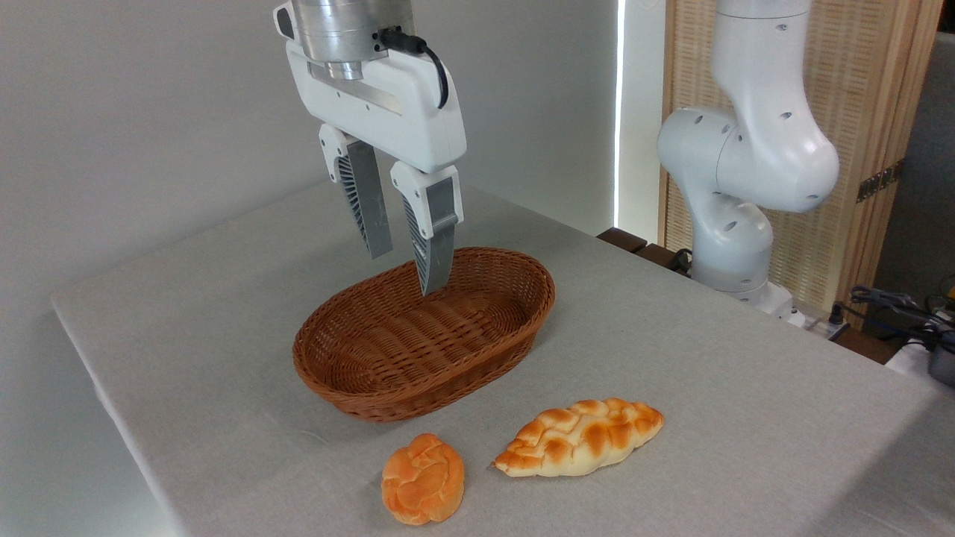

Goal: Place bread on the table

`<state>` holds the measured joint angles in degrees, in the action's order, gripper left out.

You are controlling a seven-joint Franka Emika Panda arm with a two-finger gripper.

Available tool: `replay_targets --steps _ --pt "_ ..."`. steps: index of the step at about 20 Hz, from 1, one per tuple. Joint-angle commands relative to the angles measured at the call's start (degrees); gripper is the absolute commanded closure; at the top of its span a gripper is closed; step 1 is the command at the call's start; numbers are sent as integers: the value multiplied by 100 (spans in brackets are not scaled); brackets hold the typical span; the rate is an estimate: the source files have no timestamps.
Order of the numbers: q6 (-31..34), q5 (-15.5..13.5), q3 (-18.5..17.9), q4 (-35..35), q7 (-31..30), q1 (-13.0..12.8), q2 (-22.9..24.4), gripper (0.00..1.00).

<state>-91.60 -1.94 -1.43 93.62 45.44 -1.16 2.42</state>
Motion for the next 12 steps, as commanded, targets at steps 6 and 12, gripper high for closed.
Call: replay_targets --steps 6,12 --pt "72 80 -129 -107 -35 -148 -40 0" --pt "72 80 -129 -115 -35 -148 -40 0"
